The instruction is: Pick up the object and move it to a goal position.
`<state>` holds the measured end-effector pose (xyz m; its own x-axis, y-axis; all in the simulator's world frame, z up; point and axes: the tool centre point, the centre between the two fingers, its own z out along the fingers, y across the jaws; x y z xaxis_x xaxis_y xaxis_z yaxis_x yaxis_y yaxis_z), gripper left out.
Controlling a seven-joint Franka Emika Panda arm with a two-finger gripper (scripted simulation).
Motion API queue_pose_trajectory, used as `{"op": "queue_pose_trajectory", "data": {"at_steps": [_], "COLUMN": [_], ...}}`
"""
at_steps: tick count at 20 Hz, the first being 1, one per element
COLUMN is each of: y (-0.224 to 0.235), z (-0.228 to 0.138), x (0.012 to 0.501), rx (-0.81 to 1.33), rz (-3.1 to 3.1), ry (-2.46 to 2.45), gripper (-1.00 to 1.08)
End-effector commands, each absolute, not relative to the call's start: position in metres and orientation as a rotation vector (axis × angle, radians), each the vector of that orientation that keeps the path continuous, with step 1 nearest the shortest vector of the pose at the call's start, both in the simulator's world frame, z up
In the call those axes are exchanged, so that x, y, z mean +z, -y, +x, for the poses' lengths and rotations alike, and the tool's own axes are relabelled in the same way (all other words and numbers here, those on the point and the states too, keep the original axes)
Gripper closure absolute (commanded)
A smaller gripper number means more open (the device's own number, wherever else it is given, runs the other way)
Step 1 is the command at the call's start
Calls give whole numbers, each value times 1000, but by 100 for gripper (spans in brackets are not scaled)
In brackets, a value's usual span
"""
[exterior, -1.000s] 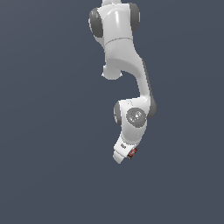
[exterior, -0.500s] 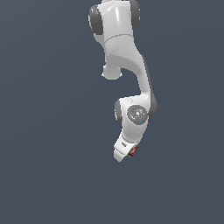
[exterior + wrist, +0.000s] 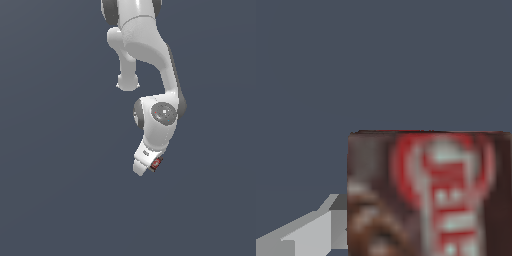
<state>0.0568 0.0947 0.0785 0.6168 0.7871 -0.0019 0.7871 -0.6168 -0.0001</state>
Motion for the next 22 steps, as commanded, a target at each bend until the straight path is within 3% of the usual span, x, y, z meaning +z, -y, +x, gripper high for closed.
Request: {"op": "queue_pose_trajectory", "data": {"at_steps": [1,22], "y": [-99,-141], "z": [50,-11], "x": [100,298], "rx": [-1,-1], "rz": [2823,2823], "ry": [-1375,-1376], "gripper": [108,108]}}
